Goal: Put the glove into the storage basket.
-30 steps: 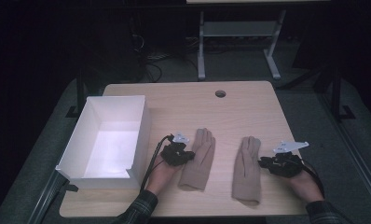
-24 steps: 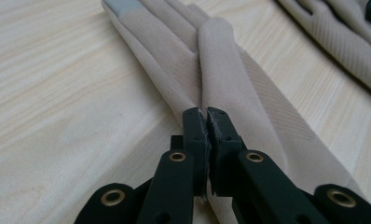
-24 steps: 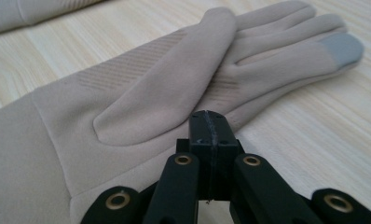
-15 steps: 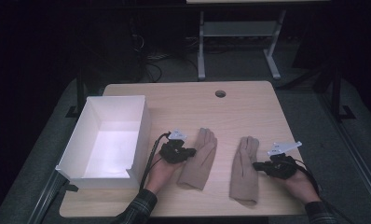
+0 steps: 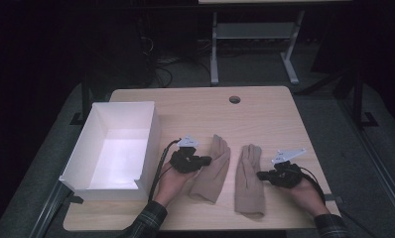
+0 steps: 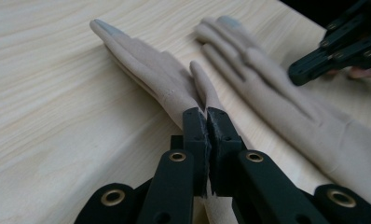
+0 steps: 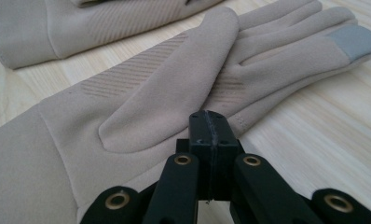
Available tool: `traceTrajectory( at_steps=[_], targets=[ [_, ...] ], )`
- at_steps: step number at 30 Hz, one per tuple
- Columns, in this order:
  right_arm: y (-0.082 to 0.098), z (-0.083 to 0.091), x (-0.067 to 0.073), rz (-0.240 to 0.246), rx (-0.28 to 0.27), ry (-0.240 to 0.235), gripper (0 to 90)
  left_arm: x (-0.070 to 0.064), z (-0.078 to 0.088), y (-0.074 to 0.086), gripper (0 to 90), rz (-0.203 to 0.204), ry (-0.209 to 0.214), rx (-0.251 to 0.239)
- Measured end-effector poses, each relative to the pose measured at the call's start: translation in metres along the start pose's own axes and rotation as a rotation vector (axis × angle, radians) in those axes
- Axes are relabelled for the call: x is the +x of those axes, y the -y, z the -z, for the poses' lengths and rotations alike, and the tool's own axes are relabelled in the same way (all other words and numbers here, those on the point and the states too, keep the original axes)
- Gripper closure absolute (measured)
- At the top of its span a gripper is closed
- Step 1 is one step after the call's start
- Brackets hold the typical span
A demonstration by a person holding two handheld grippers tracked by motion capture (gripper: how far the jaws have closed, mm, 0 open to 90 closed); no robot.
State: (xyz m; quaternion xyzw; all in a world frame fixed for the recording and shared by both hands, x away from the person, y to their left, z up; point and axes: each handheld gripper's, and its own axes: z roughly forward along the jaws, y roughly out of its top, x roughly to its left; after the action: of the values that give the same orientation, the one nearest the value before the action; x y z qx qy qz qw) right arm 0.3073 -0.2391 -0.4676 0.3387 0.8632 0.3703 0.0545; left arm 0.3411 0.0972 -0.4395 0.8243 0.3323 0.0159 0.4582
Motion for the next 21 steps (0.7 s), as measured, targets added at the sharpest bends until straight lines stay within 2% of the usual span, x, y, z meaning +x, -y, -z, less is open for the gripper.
traceTrajectory(
  at_steps=[5, 12, 17, 21],
  targets=[
    [-0.005, -0.005, 0.008, 0.018, 0.001, -0.008, 90.0, -0.007, 0.002, -0.004, 87.2, -0.005, 0.032, -0.020],
    [0.003, 0.006, 0.009, 0.030, 0.002, -0.004, 90.0, -0.018, 0.005, -0.010, 87.4, -0.019, 0.065, -0.044],
    [0.006, 0.005, 0.010, 0.031, 0.017, -0.023, 90.0, -0.021, 0.003, -0.011, 87.4, -0.027, 0.075, -0.042],
    [0.002, -0.001, 0.015, 0.038, 0.017, -0.040, 90.0, -0.024, 0.001, -0.012, 87.4, -0.033, 0.078, -0.044]
  ],
)
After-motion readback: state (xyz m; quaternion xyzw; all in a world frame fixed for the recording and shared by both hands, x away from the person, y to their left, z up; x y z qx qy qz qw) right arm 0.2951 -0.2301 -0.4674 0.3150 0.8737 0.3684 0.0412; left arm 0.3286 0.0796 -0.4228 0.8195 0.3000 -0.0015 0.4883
